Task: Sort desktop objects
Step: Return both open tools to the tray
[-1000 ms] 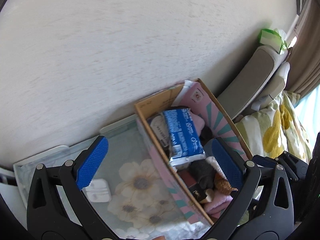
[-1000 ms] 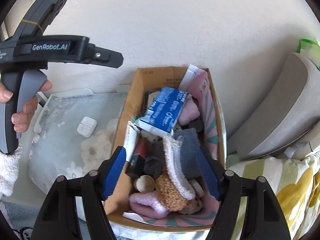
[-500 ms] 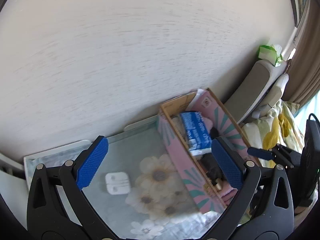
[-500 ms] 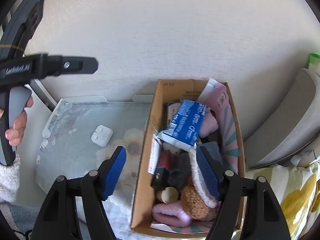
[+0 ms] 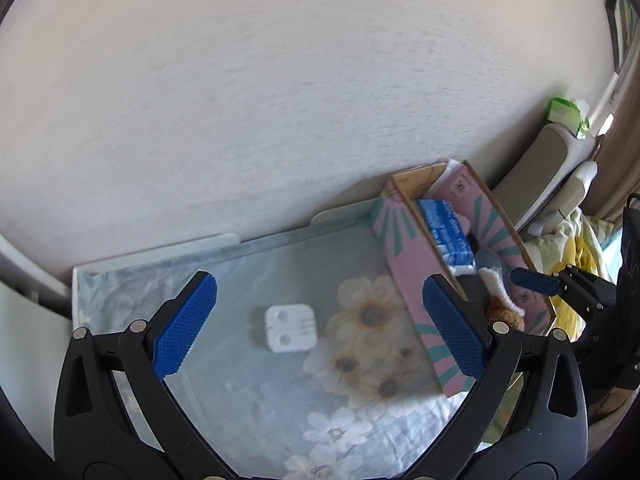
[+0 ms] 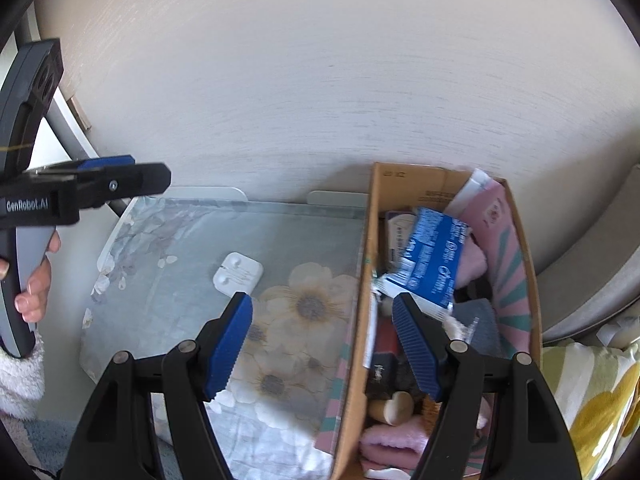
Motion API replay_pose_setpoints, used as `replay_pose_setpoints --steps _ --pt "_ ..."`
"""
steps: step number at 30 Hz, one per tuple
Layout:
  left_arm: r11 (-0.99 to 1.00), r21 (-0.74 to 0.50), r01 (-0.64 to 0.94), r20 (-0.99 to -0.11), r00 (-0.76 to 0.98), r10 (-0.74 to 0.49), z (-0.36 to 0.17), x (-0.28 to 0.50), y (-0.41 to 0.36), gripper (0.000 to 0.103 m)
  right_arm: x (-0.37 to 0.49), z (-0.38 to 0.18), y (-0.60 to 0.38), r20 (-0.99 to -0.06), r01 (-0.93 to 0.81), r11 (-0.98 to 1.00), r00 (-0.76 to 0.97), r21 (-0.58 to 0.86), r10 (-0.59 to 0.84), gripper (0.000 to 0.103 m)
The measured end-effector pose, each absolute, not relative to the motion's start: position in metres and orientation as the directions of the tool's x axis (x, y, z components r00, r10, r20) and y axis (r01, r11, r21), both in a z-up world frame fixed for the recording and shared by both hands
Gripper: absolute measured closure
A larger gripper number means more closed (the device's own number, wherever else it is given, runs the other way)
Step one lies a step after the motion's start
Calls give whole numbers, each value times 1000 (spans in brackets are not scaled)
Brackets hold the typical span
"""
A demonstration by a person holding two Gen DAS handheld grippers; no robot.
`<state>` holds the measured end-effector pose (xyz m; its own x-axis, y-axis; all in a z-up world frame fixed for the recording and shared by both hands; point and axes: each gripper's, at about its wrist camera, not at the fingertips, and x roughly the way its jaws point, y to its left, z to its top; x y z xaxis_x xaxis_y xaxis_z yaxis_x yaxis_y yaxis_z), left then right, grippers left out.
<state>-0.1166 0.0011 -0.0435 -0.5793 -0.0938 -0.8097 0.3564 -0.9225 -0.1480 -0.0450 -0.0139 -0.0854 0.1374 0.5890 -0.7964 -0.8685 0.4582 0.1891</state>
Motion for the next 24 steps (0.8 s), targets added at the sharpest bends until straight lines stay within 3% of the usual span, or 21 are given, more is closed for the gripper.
replay_pose_setpoints --steps 14,24 --pt "-863 -182 472 -819 -558 -133 -76 -61 -56 0 -78 -92 42 -815 -882 426 92 200 572 34" --pt "-813 -206 545 -847 -515 -131 -136 -13 -94 2 -100 -153 114 -873 -848 476 32 234 486 34"
